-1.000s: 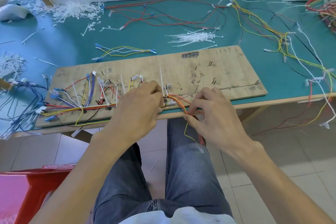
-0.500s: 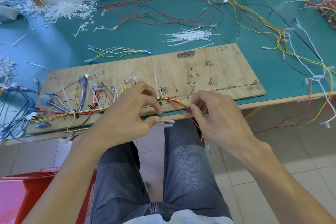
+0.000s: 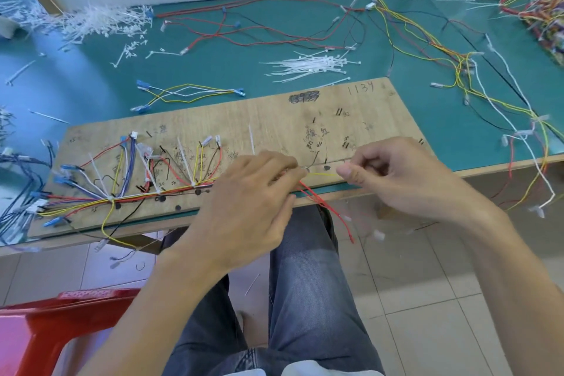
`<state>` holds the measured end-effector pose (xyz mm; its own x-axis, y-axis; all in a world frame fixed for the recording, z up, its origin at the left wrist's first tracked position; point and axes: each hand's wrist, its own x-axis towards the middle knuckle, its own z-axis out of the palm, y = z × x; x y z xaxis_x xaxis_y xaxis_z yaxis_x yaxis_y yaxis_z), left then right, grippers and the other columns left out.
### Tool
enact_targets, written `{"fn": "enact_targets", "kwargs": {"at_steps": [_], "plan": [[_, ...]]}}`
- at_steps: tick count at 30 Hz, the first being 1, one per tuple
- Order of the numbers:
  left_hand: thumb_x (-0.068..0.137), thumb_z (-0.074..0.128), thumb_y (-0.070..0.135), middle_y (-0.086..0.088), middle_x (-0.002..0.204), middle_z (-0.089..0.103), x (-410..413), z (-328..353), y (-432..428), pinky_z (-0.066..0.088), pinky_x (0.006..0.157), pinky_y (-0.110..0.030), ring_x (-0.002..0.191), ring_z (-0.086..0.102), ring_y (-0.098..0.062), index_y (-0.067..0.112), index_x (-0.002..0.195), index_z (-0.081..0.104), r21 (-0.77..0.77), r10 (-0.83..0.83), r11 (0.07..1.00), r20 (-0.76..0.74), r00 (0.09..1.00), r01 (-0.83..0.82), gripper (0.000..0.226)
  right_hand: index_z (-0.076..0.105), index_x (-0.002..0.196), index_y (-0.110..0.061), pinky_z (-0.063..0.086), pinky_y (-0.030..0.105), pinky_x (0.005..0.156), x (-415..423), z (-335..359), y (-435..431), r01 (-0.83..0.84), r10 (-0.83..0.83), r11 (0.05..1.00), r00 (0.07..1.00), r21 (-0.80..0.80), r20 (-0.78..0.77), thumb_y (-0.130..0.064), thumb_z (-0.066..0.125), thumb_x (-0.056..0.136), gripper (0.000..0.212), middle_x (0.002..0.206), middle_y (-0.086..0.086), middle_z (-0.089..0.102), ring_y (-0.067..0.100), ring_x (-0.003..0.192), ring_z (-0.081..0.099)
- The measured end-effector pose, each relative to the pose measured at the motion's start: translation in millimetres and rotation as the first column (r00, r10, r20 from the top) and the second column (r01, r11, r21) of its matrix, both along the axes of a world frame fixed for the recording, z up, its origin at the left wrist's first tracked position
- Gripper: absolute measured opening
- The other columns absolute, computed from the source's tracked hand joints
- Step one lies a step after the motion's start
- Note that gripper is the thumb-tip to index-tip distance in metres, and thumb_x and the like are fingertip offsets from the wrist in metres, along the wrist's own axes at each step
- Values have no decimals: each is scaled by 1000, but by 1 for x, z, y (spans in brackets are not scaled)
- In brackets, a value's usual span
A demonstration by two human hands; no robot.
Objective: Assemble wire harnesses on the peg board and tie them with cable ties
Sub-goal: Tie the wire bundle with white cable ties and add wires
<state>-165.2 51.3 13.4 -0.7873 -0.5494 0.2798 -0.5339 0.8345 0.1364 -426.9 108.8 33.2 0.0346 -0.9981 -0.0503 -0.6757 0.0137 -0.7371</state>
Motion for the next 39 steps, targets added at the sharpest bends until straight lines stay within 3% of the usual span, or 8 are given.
{"fn": "enact_targets", "kwargs": {"at_steps": [2, 6, 9, 13, 20, 23, 28, 39], "plan": [[101, 56, 31, 4, 135, 61, -4, -5, 0, 45, 104, -41, 126, 56, -21, 18, 135, 61, 26, -19, 1000, 38, 999, 18, 38, 74, 79, -20, 26, 24, 50, -22, 8, 1, 9, -10, 1000, 1000, 12, 27, -62, 64, 90, 44, 56, -7, 38, 10, 55, 31], [101, 54, 36, 3, 135, 59, -11, -13, -2, 49, 98, -43, 124, 55, -23, 17, 138, 57, 19, 8, 1000, 62, 998, -9, 43, 78, 84, -22, 30, 12, 50, -61, 15, 3, 76, -76, 997, 997, 7, -31, -51, 71, 91, 30, 58, -9, 42, 6, 54, 34], [100, 52, 39, 5, 134, 58, -18, -17, -5, 48, 92, -42, 122, 53, -24, 20, 140, 55, -15, 14, 1000, 75, 997, -13, 44, 79, 82, -26, 45, 7, 64, -80, 11, 5, 200, -203, 979, 974, -46, -100, -38, 75, 94, 18, 67, -15, 68, 7, 63, 61], [100, 52, 42, 8, 135, 56, -25, -21, -8, 45, 92, -41, 120, 52, -24, 23, 140, 55, -47, 34, 998, 81, 996, -30, 44, 79, 86, -26, 54, 36, 85, -89, 2, 6, 334, -346, 936, 932, -112, -111, -28, 78, 93, 7, 82, -8, 76, 15, 87, 69], [100, 51, 42, 10, 138, 55, -27, -26, -10, 44, 90, -42, 120, 52, -24, 25, 140, 58, -57, 38, 998, 69, 997, -34, 44, 82, 90, -26, 52, 21, 58, -87, -15, 3, 508, -490, 856, 856, -96, 162, -14, 83, 89, 12, 79, -6, 76, 9, 52, 63], [99, 54, 43, 11, 137, 55, -28, -25, -9, 44, 90, -41, 120, 52, -24, 24, 140, 60, -50, 45, 998, 62, 997, -42, 46, 83, 89, -20, 58, 34, 64, -88, -16, 2, 556, -518, 830, 798, -41, 308, -11, 88, 84, 11, 83, 4, 78, 24, 60, 68], [99, 52, 44, 11, 137, 55, -28, -23, -9, 44, 89, -41, 120, 51, -23, 23, 140, 61, -36, 51, 998, 71, 996, -49, 47, 83, 85, -15, 58, 24, 55, -84, -18, 2, 621, -553, 784, 708, -14, 439, -8, 92, 77, 14, 81, 11, 78, 19, 70, 73], [96, 55, 45, 12, 134, 56, -32, -21, -7, 44, 88, -41, 115, 51, -23, 22, 134, 64, -21, 63, 998, 57, 996, -62, 45, 82, 79, -12, 61, 24, 58, -86, -26, 2, 652, -599, 756, 656, 55, 459, -8, 93, 75, 12, 76, 10, 77, 20, 69, 75]]}}
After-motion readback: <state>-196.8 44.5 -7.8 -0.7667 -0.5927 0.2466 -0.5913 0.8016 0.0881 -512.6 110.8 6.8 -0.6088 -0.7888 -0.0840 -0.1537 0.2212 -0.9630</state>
